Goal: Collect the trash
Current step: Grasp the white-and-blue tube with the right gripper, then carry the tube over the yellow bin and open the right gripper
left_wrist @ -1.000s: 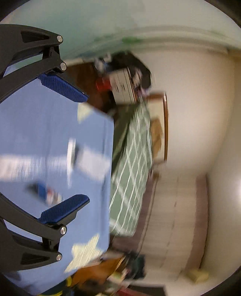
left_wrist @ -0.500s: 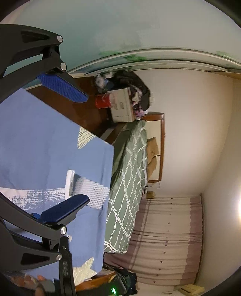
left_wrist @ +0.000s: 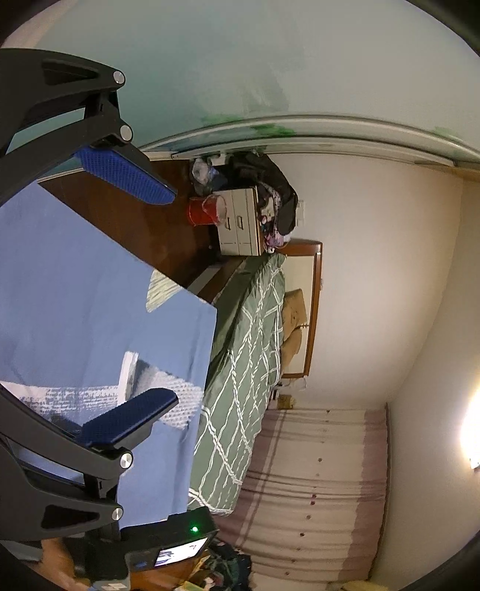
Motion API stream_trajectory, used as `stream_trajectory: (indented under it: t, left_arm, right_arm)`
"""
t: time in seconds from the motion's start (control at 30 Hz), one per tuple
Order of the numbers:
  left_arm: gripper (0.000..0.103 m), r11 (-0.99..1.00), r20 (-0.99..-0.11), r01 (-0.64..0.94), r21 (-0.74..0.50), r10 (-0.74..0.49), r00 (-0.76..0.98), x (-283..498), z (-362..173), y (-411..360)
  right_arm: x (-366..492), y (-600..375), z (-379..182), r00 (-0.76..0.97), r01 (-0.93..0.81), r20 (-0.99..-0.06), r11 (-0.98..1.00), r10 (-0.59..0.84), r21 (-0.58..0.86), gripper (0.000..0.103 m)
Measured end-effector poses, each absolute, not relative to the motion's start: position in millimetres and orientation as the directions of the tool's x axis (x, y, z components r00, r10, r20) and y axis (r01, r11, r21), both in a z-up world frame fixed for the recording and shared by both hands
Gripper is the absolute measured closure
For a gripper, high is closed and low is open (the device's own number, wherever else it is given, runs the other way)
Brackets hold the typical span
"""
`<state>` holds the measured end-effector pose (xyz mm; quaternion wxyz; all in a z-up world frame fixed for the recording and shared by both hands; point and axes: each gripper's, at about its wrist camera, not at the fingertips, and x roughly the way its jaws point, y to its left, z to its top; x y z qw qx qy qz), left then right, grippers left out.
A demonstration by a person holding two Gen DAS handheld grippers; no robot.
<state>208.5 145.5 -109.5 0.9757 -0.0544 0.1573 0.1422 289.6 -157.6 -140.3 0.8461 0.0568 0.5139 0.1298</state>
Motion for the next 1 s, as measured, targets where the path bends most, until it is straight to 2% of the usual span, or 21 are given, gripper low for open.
stream_trajectory:
  t: [0.1, 0.23, 0.5, 0.67, 0.77, 0.87, 1.0]
  left_arm:
    - [0.005, 0.949, -0.34, -0.303, -0.082, 0.259, 0.904, 210.6, -111.9, 150.2]
    - [0.005, 0.951, -0.351, -0.297, -0.08, 0.252, 0.902, 213.4, -112.0, 149.6]
    - [0.005, 0.959, -0.347, -0.278, -0.062, 0.24, 0.907, 215.5, -114.3, 142.8]
    - [0.005, 0.961, -0.343, -0.267, -0.067, 0.229, 0.911, 209.1, -114.0, 142.6]
    - [0.005, 0.963, -0.333, -0.261, -0.067, 0.225, 0.916, 207.4, -113.9, 140.8]
    - [0.005, 0.963, -0.329, -0.261, -0.062, 0.227, 0.916, 207.7, -114.0, 139.3]
    - [0.005, 0.965, -0.336, -0.259, -0.047, 0.229, 0.914, 209.1, -117.2, 135.7]
  right_arm:
    - [288.0, -164.5, -138.2, 0.426, -0.178, -0.845, 0.946, 0.322, 0.271, 0.077]
    - [278.2, -184.1, -124.0, 0.475, -0.175, -0.816, 0.944, 0.329, 0.279, 0.081]
    - [226.8, -267.4, -84.6, 0.605, -0.132, -0.728, 0.943, 0.322, 0.307, 0.08]
    - [180.2, -359.3, -69.5, 0.698, 0.017, -0.691, 0.96, 0.188, 0.279, 0.08]
    - [155.1, -417.2, -68.7, 0.726, 0.17, -0.687, 0.961, 0.029, 0.22, 0.079]
    - [138.7, -475.9, -80.6, 0.695, 0.328, -0.707, 0.932, -0.128, 0.153, 0.079]
    - [128.3, -527.5, -102.9, 0.629, 0.446, -0.745, 0.888, -0.221, 0.113, 0.078]
